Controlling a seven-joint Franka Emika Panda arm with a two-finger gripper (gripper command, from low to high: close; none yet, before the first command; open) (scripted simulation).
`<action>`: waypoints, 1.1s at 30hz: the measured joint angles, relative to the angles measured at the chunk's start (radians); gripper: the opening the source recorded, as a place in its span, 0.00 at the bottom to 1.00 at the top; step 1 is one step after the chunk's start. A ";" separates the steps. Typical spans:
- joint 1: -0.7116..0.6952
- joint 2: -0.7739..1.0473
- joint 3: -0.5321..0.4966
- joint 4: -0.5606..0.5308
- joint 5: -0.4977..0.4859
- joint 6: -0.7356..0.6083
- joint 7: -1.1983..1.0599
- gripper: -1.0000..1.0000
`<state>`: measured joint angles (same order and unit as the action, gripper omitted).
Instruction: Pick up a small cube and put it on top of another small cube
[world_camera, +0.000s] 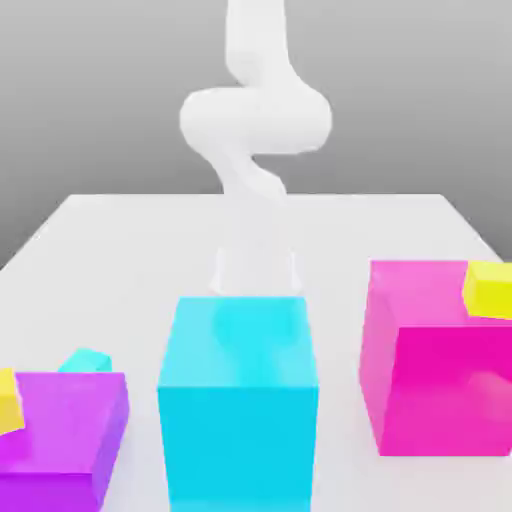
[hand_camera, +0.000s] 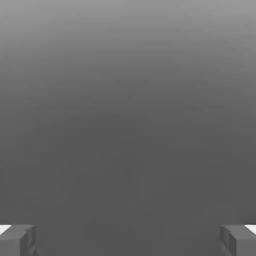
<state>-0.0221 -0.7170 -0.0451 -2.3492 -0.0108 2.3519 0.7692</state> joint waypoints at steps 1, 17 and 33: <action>-0.011 0.040 -0.022 -0.023 -0.004 0.025 -0.015 0.50; -0.179 0.627 -0.356 -0.357 0.022 0.391 -0.300 0.50; -0.454 1.013 -0.114 -0.378 0.365 0.659 -0.614 0.00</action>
<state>-0.4763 0.2960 -0.1590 -2.7272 0.3544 3.0110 0.1549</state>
